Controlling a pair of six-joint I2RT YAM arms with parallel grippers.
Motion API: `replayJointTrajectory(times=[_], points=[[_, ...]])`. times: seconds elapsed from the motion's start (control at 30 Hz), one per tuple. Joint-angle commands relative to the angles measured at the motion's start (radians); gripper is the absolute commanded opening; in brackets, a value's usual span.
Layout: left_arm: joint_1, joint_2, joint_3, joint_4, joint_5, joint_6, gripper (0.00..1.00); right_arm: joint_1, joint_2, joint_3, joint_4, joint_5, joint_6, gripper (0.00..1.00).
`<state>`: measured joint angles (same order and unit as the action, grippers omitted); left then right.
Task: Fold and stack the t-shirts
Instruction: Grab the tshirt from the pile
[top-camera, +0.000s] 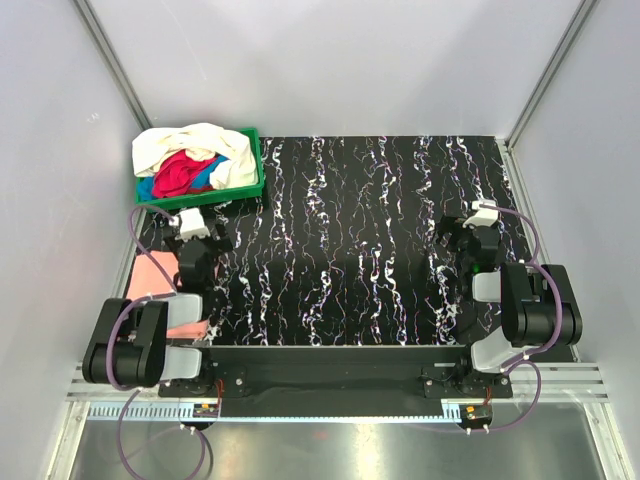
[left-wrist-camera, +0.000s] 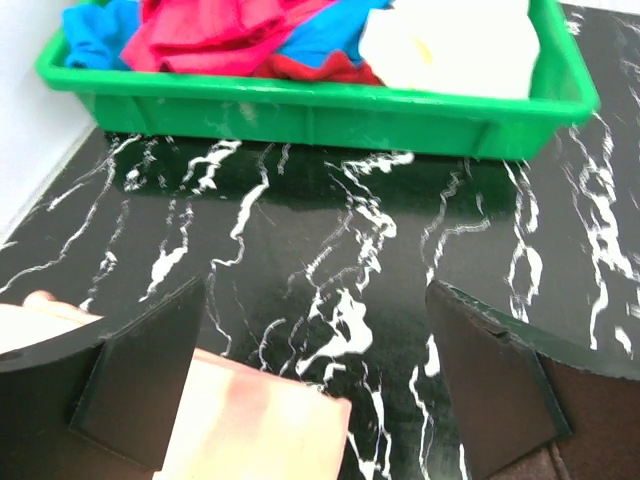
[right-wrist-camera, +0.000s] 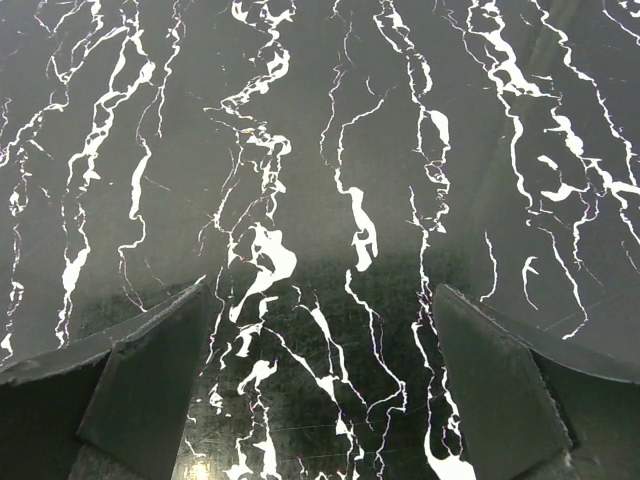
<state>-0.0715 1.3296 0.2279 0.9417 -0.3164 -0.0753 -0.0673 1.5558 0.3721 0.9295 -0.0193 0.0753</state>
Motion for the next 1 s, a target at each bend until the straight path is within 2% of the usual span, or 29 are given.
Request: replayJointTrajectory(times=[0.0, 0.03, 0.07, 0.1, 0.17, 0.2, 0.23, 0.33, 0.43, 0.47, 0.5, 0.53, 0.6, 0.67, 0.7, 0.73, 0.83, 0.97], points=[[0.004, -0.072, 0.161, -0.246, -0.241, -0.091, 0.99, -0.002, -0.014, 0.016, 0.071, 0.027, -0.031, 1.00], [0.007, -0.069, 0.213, -0.355, -0.316, -0.137, 0.99, -0.003, -0.020, 0.011, 0.078, 0.022, -0.051, 1.00], [0.013, -0.063, 0.322, -0.580, -0.390, -0.276, 0.99, -0.003, -0.019, 0.011, 0.081, 0.024, -0.042, 1.00], [0.027, -0.043, 0.371, -0.684, -0.441, -0.338, 0.99, -0.003, -0.025, 0.036, 0.022, 0.028, -0.034, 1.00], [0.073, -0.027, 0.468, -0.832, -0.370, -0.398, 0.99, 0.007, -0.100, 0.071, -0.091, 0.071, -0.025, 1.00], [0.110, -0.021, 0.488, -0.854, -0.310, -0.405, 0.99, 0.024, -0.132, 0.149, -0.308, 0.178, 0.025, 1.00], [0.117, -0.020, 0.525, -0.871, -0.297, -0.414, 0.99, 0.026, -0.173, 0.192, -0.402, 0.221, 0.064, 1.00], [0.145, -0.007, 0.600, -0.977, -0.288, -0.516, 0.99, 0.037, -0.241, 0.266, -0.558, 0.216, 0.139, 1.00], [0.182, 0.008, 0.701, -1.101, -0.230, -0.589, 0.99, 0.038, -0.301, 0.367, -0.765, 0.086, 0.245, 1.00], [0.194, 0.037, 0.737, -1.168, -0.186, -0.603, 0.99, 0.038, -0.307, 0.395, -0.797, -0.058, 0.270, 1.00], [0.206, 0.057, 0.775, -1.202, -0.093, -0.598, 0.99, 0.038, -0.313, 0.439, -0.845, -0.130, 0.282, 1.00], [0.237, 0.097, 0.856, -1.243, -0.046, -0.549, 0.99, 0.038, -0.316, 0.462, -0.874, -0.277, 0.285, 1.00], [0.283, 0.121, 0.919, -1.261, 0.049, -0.525, 0.99, 0.038, -0.310, 0.511, -0.922, -0.397, 0.244, 1.00], [0.315, 0.141, 0.979, -1.230, 0.106, -0.512, 0.99, 0.038, -0.304, 0.525, -0.925, -0.412, 0.271, 1.00], [0.332, 0.184, 1.005, -1.216, 0.207, -0.495, 0.98, 0.038, -0.306, 0.542, -0.972, -0.410, 0.285, 1.00], [0.358, 0.212, 1.069, -1.204, 0.258, -0.476, 0.91, 0.038, -0.306, 0.553, -0.977, -0.424, 0.273, 1.00], [0.384, 0.350, 1.236, -1.248, 0.391, -0.437, 0.84, 0.038, -0.313, 0.588, -1.011, -0.453, 0.250, 0.95], [0.394, 0.502, 1.361, -1.169, 0.548, -0.490, 0.79, 0.038, -0.329, 0.579, -1.012, -0.470, 0.247, 0.92]])
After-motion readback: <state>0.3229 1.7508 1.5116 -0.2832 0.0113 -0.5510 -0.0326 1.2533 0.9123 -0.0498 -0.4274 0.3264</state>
